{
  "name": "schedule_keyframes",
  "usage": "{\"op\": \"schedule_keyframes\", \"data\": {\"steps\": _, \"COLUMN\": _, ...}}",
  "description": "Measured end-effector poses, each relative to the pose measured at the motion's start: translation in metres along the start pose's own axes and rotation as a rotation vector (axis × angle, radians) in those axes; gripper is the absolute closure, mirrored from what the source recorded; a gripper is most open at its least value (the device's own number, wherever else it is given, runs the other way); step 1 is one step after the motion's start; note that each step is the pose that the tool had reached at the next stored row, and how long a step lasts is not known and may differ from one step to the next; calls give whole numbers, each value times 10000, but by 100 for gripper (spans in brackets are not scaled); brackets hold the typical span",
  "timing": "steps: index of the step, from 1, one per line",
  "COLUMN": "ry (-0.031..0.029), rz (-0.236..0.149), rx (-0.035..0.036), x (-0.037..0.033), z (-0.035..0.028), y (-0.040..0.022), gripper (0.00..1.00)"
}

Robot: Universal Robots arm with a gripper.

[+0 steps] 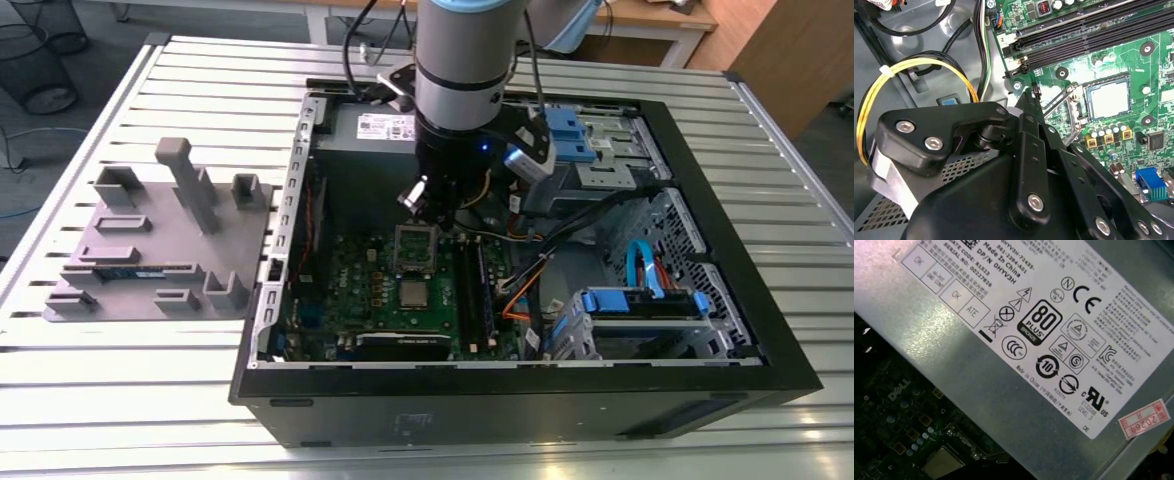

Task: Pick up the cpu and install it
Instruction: 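Close the cpu cover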

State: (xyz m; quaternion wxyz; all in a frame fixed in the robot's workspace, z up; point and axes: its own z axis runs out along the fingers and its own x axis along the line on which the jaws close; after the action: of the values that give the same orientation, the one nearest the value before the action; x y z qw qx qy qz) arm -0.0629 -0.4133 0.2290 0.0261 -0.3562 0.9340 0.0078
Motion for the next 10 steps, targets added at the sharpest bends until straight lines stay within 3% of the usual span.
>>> {"op": "schedule_keyframes", "data": {"steps": 10, "ry": -7, "rz": -122, "rx": -2, "x": 10, "z": -31, "y": 11, "gripper": 89}}
